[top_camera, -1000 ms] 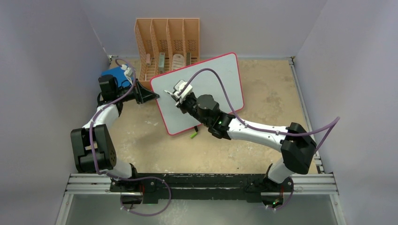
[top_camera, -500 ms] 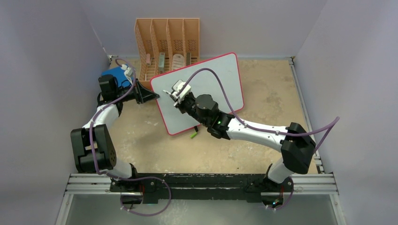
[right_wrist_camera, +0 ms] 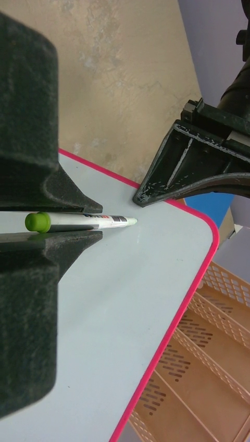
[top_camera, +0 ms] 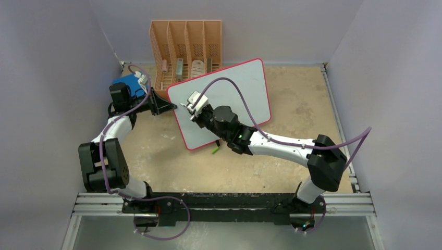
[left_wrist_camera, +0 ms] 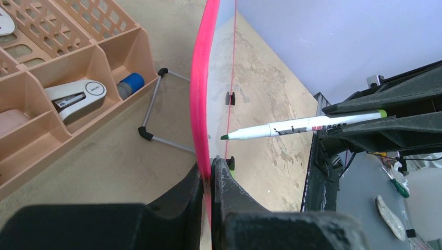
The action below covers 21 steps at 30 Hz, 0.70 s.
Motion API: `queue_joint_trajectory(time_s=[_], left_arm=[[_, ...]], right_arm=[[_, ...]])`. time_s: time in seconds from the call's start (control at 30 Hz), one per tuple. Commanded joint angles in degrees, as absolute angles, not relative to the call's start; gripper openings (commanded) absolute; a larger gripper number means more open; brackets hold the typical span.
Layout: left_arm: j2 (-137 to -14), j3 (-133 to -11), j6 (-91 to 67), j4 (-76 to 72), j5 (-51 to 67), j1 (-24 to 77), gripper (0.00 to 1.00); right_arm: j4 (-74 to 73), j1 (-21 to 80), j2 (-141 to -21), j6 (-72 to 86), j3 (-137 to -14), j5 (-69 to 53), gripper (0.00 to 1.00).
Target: Write a sentence on the whiteboard
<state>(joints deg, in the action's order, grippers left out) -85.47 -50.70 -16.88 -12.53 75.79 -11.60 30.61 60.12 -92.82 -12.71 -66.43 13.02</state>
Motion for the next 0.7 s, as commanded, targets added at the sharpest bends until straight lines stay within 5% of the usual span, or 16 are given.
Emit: queue_joint_trajectory(time_s=[0.0, 0.67], left_arm=[[-84.3, -52.25, -13.97, -13.45, 75.67, -10.45, 0.0], [-84.46, -52.29, -13.91, -13.27, 75.67, -10.43, 0.0]], right_arm=[[32.52, 60.55, -92.28, -13.27, -69.17, 14.62, 0.0], [31.27, 60.56, -93.43, -13.54, -68.82, 16.01, 0.0]])
